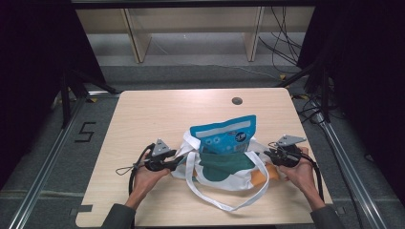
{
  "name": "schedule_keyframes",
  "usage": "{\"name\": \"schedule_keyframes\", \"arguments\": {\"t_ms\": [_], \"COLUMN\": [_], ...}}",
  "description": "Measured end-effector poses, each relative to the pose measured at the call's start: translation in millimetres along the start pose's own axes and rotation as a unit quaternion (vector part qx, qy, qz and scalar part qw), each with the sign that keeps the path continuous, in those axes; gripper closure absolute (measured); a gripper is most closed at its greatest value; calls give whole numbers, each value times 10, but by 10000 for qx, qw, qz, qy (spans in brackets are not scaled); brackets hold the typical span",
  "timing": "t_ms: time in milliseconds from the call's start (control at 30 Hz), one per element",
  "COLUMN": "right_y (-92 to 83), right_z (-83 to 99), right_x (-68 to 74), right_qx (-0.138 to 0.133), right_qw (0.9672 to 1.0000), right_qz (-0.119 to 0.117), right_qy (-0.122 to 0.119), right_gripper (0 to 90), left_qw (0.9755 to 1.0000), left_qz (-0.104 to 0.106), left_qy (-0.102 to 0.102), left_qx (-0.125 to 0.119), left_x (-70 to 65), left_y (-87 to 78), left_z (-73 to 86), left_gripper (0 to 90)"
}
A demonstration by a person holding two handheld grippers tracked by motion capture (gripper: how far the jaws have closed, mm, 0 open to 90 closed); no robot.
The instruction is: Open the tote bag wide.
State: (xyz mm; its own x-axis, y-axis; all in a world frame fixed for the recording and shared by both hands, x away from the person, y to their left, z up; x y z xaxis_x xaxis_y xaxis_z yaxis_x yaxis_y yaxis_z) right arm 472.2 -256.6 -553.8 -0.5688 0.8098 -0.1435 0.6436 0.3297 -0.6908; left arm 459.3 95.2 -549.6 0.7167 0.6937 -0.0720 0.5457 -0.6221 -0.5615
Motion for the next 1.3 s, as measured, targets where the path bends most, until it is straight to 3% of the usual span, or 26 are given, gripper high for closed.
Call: {"name": "schedule_keyframes", "arguments": {"t_ms": [33,67,100,133,200,233,267,367,400,433,500,533,567,600,633,667,767,833,933,967,1000,1067,1100,1133,1233,1300], "right_y": [-22,-22,-74,-153,-284,-364,-432,-661,-728,-790,-912,-912,-962,-962,-973,-1002,-983,-916,-850,-832,-812,-810,-805,-815,-836,-827], "right_z": [-25,-25,-69,-142,-251,-288,-347,-488,-519,-559,-664,-664,-712,-712,-755,-766,-768,-727,-644,-634,-609,-570,-573,-547,-487,-387], "right_x": [-5,-5,-36,-100,-117,-109,-122,-56,5,28,202,202,312,312,350,500,621,713,803,806,811,839,827,848,932,1010], "right_qx": [-44,-44,-104,-249,-514,-586,-741,-1062,-1081,-1163,-1287,-1287,-1275,-1275,-1396,-1281,-1206,-1007,-740,-739,-698,-625,-681,-600,-531,-396], "right_qw": [9999,9999,9996,9990,9979,9966,9962,9933,9923,9916,9886,9886,9883,9883,9872,9874,9875,9893,9907,9902,9898,9895,9879,9887,9852,9849], "right_qz": [-1,-1,17,156,71,137,46,-126,-268,-327,-614,-614,-731,-731,-701,-903,-1005,-1051,-1144,-1173,-1196,-1234,-1244,-1241,-1387,-1436], "right_qy": [149,149,266,349,378,566,462,434,537,464,487,487,410,410,319,228,171,-43,-34,-173,-343,-414,-630,-586,-856,-880], "right_gripper": [735,735,678,644,634,622,609,587,577,572,549,549,545,545,546,545,546,575,700,734,793,865,877,882,886,887], "left_qw": [9998,9998,9988,9987,9979,9973,9969,9966,9965,9952,9939,9935,9931,9931,9931,9925,9922,9924,9918,9916,9914,9928,9933,9930,9937,9932], "left_qz": [-64,-64,1,23,-27,-19,38,124,160,285,427,488,602,602,719,811,942,959,1022,1048,1070,942,855,835,816,855], "left_qy": [-163,-163,-343,-336,-439,-499,-529,-398,-385,-458,-461,-445,-368,-368,-245,-215,-50,-34,86,91,64,329,477,563,534,737], "left_qx": [-131,-131,-346,-390,-470,-533,-587,-710,-727,-822,-907,-924,-941,-941,-894,-890,-811,-771,-761,-753,-756,-663,-617,-616,-547,-292], "left_x": [22,22,17,21,25,17,-4,-73,-101,-154,-230,-273,-364,-364,-429,-516,-619,-657,-705,-733,-751,-765,-757,-751,-773,-809], "left_y": [-67,-67,-132,-180,-259,-300,-346,-477,-517,-553,-597,-614,-629,-629,-632,-609,-542,-504,-422,-386,-362,-298,-288,-287,-267,-221], "left_z": [-39,-39,-99,-128,-170,-192,-218,-319,-350,-400,-468,-499,-552,-552,-573,-601,-610,-609,-613,-607,-598,-545,-523,-516,-407,-274], "left_gripper": [534,526,526,504,460,460,458,454,453,450,449,449,446,446,446,444,435,424,443,449,472,582,626,669,747,762]}}
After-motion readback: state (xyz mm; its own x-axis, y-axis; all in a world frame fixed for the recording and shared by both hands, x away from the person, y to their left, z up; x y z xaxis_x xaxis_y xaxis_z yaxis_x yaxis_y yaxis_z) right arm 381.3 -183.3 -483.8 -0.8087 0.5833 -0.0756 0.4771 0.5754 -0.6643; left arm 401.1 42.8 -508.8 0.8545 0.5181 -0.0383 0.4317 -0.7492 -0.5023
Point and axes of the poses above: each handheld gripper's, and its own axes: y roughly forward along the jaws, z roughly out of its underside, x roughly to its left, the point moved 10 cm from there along y, roughly forward along the jaws, and after that the axes turned 5 degrees about z, right-handed, at the moved point
